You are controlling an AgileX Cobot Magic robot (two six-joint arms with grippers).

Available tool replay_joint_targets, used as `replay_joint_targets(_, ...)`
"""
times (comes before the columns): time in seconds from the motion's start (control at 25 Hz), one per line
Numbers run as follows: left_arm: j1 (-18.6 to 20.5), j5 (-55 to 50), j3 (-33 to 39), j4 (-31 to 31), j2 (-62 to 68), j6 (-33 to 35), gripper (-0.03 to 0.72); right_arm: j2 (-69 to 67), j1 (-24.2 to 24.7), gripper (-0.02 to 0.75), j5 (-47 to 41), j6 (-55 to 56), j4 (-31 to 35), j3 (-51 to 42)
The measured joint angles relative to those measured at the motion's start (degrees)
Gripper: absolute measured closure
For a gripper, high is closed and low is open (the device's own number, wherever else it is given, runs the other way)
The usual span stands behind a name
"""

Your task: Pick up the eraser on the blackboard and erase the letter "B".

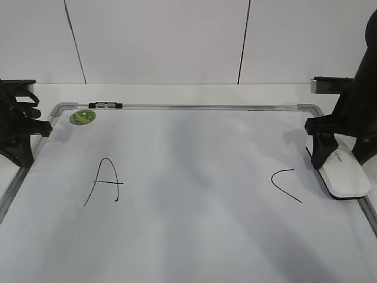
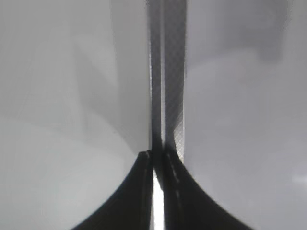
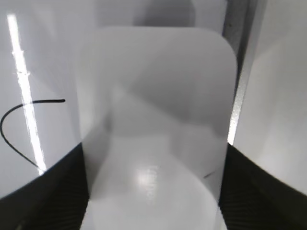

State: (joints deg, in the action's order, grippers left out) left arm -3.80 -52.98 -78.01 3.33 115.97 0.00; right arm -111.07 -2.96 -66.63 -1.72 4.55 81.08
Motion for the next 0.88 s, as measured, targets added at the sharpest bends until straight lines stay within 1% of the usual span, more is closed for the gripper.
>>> replay_joint_targets(0.12, 0.0, -0.1, 0.0, 0.0, 0.0, 0.0, 0.668, -0.7, 0.0, 0.132, -0.1, 0.4, 0.0, 0.0)
replay_joint_targets(0.24, 0.0, -0.1, 0.0, 0.0, 0.0, 0.0, 0.668, -0.8, 0.0, 0.113, -0.3, 0.6, 0.0, 0.0)
replay_joint_targets(0.44, 0.0, -0.1, 0.0, 0.0, 0.0, 0.0, 0.668, -0.8, 0.0, 0.115, -2.4, 0.9, 0.0, 2.0)
replay_joint_targets(0.68, 0.0, -0.1, 0.0, 0.0, 0.0, 0.0, 0.668, -0.7, 0.0, 0.146, -2.8, 1.0, 0.5, 9.7)
replay_joint_targets(0.88, 0.0, -0.4, 0.0, 0.0, 0.0, 0.0, 0.668, 1.4, 0.0, 0.148, -3.1, 1.0, 2.2, 11.4)
